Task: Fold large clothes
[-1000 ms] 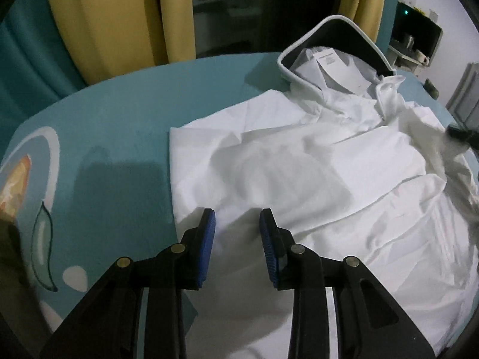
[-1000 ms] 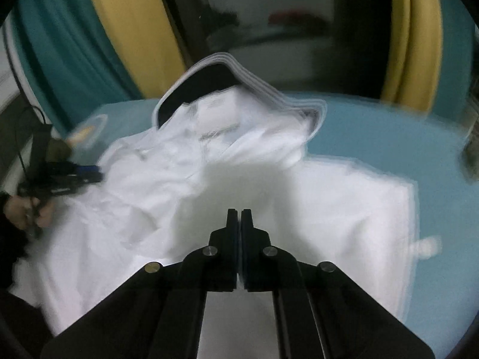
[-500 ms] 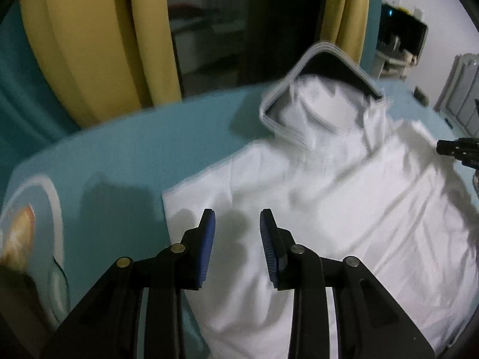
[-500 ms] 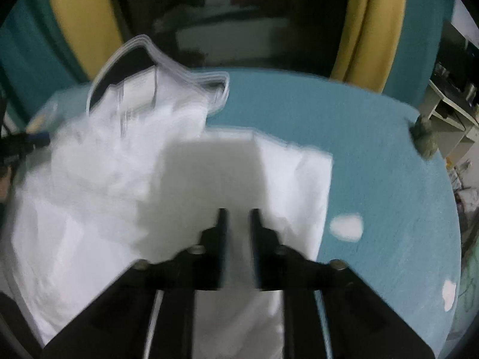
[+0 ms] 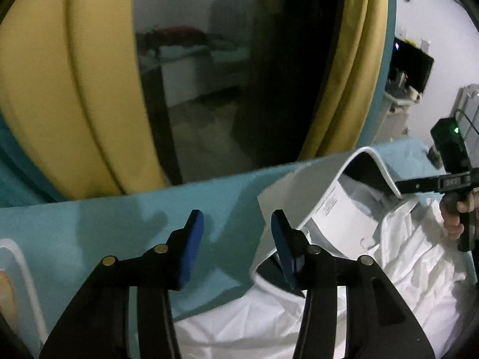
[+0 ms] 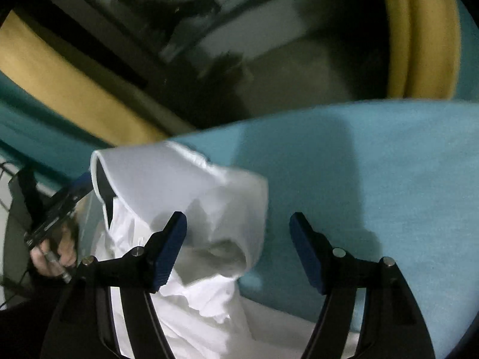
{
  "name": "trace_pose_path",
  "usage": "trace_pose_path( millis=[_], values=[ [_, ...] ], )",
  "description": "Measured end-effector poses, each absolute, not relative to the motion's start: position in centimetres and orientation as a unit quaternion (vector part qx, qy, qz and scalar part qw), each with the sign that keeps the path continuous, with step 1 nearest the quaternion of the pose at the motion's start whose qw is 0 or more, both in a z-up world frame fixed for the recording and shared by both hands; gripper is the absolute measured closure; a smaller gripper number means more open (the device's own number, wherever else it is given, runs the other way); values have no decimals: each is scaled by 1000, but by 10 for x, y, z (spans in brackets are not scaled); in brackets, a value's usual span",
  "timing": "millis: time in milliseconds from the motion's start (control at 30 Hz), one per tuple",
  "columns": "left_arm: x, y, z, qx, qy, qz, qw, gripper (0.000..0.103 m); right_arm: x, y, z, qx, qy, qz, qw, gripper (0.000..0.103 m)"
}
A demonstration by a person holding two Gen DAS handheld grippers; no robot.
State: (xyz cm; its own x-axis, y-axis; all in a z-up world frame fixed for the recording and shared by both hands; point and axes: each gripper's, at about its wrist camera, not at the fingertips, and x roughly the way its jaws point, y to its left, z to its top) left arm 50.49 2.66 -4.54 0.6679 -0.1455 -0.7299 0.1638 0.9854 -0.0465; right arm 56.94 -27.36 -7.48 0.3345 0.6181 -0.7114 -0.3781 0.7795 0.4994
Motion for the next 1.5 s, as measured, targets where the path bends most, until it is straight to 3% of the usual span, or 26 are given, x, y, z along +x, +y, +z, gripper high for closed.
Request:
trace_pose_path(
  millis=[33, 100, 200, 300, 433, 533, 600, 633, 700, 800, 833, 867, 900, 933, 1000, 1067, 1167, 1233, 1267, 1367, 1500],
  values=[
    [507, 24, -52, 18, 407, -89, 909, 53, 568, -270, -73, 110, 485, 320, 806, 35],
    [506, 14, -66, 51, 419, -108, 900, 53, 562, -263, -75, 89, 497, 351, 788, 61],
    [494, -1, -82, 115, 421, -124, 891, 53, 537, -250, -76, -2, 481, 362, 799, 79],
    [489, 1, -84, 125, 418, -133, 890, 49, 515, -245, -66, -73, 457, 346, 816, 84],
    [491, 2, -79, 132, 429, -155, 880, 45, 478, -222, -53, -261, 389, 288, 836, 86],
    [494, 4, -82, 138, 430, -171, 876, 45, 471, -222, -54, -295, 385, 295, 823, 86],
    [498, 2, -87, 127, 433, -176, 875, 45, 486, -232, -51, -253, 404, 313, 822, 82],
    [499, 1, -90, 120, 434, -179, 875, 45, 497, -237, -51, -221, 421, 328, 816, 75],
    [501, -1, -91, 107, 438, -199, 870, 45, 517, -256, -57, -136, 471, 371, 789, 47],
    [504, -5, -94, 100, 443, -224, 862, 46, 555, -275, -66, -29, 496, 388, 776, 46],
    [503, -7, -94, 102, 444, -232, 860, 57, 564, -278, -68, -1, 495, 399, 772, 46],
    [502, -11, -93, 105, 443, -250, 855, 65, 566, -277, -67, 10, 491, 409, 769, 53],
    [500, -13, -92, 114, 439, -250, 855, 66, 568, -270, -67, 4, 486, 422, 766, 81],
    [498, -16, -92, 129, 433, -246, 857, 76, 563, -265, -66, -12, 482, 425, 766, 85],
    [495, -22, -88, 162, 412, -228, 867, 87, 543, -253, -61, -66, 457, 413, 785, 92],
    [492, -24, -80, 179, 384, -202, 883, 91, 523, -235, -55, -144, 417, 375, 816, 92],
    [479, -28, -62, 236, 299, -126, 916, 93, 473, -187, -44, -352, 269, 256, 859, 93],
    [468, -30, -54, 262, 253, -97, 926, 95, 452, -169, -49, -433, 185, 201, 859, 93],
    [458, -33, -53, 285, 228, -79, 928, 102, 444, -161, -56, -465, 154, 182, 852, 93],
    [438, -38, -57, 326, 192, -51, 924, 103, 424, -150, -81, -521, 96, 158, 834, 93],
    [420, -33, -66, 303, 236, -78, 920, 102, 406, -154, -97, -525, 90, 155, 832, 92]
  ],
)
